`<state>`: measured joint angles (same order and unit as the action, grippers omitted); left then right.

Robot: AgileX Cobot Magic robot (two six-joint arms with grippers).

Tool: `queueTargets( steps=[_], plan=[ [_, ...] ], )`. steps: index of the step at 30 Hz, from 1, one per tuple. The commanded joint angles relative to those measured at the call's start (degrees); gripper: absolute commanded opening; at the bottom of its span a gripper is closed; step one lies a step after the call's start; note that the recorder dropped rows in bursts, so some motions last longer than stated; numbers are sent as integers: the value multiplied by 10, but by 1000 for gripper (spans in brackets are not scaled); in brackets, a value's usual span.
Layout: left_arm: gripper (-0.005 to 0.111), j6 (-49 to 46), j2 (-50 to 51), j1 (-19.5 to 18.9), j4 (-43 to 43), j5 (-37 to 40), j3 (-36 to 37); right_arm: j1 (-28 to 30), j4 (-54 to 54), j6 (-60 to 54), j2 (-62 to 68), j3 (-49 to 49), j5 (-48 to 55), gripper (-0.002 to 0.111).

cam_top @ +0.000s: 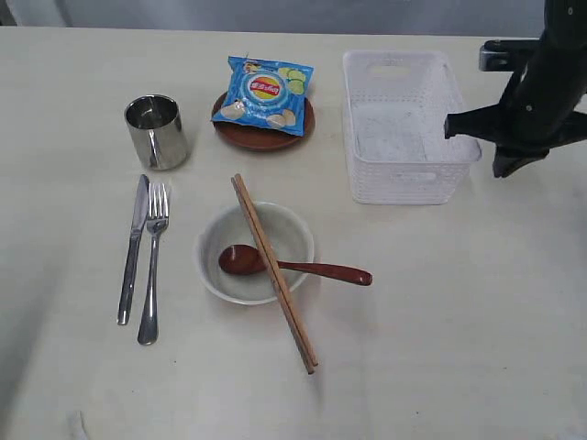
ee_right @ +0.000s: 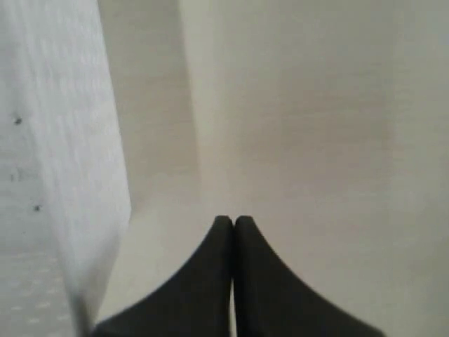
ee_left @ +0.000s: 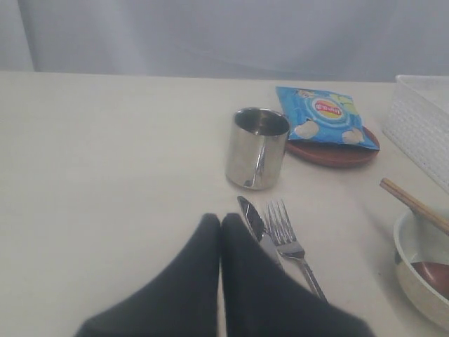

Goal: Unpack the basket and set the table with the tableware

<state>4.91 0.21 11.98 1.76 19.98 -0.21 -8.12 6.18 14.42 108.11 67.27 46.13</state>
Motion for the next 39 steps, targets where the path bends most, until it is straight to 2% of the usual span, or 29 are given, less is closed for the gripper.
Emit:
queueTargets(
  steps=[1,7,13,19,22,24,28,35,39],
  plan=[
    [0,-2,-2,3,0,-1,2,0,-43,-36,-2,-11,-28,0],
    [0,-2,-2,3,0,-1,2,0,-53,-44,-13,-11,-37,0],
    [0,-2,-2,3,0,-1,2,0,-108,-92,-13,-11,-38,0],
    [0,-2,-2,3,0,-1,2,0,-101,-92,-19,-11,-37,0],
    [0,-2,-2,3,0,-1,2,0,-47,-61,-40,-9,-39,0],
    [0,-2,-2,3,0,-1,2,0,-16,-39,-66,-8,-42,0],
    [0,-2,-2,3,0,-1,2,-2,-23,-40,-144,-8,-60,0],
    [0,-2,-2,3,0,-1,2,-78,-28,-53,-338,-89,-233,0],
    [0,-2,-2,3,0,-1,2,-115,-53,-52,-428,-121,-233,0]
  ],
)
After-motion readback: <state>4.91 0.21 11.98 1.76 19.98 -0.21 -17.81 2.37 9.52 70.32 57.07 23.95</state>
